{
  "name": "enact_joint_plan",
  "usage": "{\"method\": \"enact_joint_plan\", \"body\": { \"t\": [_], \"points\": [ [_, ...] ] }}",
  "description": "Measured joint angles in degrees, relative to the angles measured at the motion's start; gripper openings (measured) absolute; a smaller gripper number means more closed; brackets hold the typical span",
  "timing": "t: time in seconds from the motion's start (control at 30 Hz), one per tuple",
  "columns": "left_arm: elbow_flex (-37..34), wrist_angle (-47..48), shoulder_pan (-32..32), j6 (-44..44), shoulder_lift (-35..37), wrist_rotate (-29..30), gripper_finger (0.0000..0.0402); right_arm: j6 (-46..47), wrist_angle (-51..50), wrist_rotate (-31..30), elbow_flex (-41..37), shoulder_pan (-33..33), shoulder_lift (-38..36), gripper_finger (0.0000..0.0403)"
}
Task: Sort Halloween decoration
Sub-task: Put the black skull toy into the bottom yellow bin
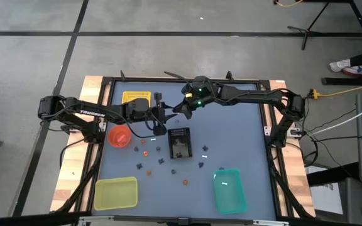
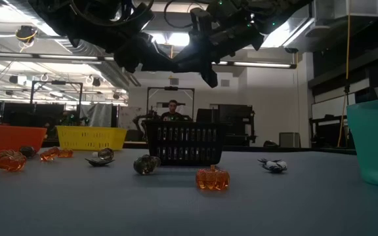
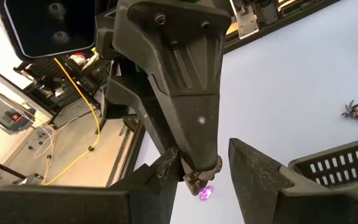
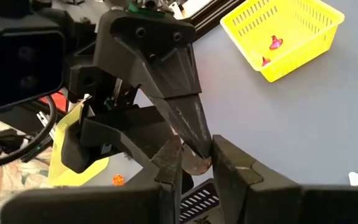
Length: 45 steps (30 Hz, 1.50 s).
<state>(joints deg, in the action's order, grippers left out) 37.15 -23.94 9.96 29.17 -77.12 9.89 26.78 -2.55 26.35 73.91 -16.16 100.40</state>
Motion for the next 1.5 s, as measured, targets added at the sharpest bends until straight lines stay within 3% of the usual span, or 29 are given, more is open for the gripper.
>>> {"method": "enact_joint_plan", "body": {
  "t": [0.5,1.17,1.27,1.5],
  "points": [
    [0.0,0.09,0.04,-0.04,0.0,0.44,0.0067,0.38,-0.35,0.09,-0.02,0.0,0.0,0.0065],
    [0.0,0.0,0.04,-0.02,0.0,1.29,0.0065,0.38,-0.15,-0.74,-0.04,0.0,0.0,0.0066],
    [0.0,-0.09,0.04,-0.02,0.0,1.36,0.0065,0.4,-0.07,-0.76,-0.04,0.0,-0.01,0.0082],
    [0.0,-0.04,0.09,-0.05,-0.01,1.63,0.0065,0.36,-0.07,-1.85,-0.02,0.13,-0.07,0.0167]
  ]
}}
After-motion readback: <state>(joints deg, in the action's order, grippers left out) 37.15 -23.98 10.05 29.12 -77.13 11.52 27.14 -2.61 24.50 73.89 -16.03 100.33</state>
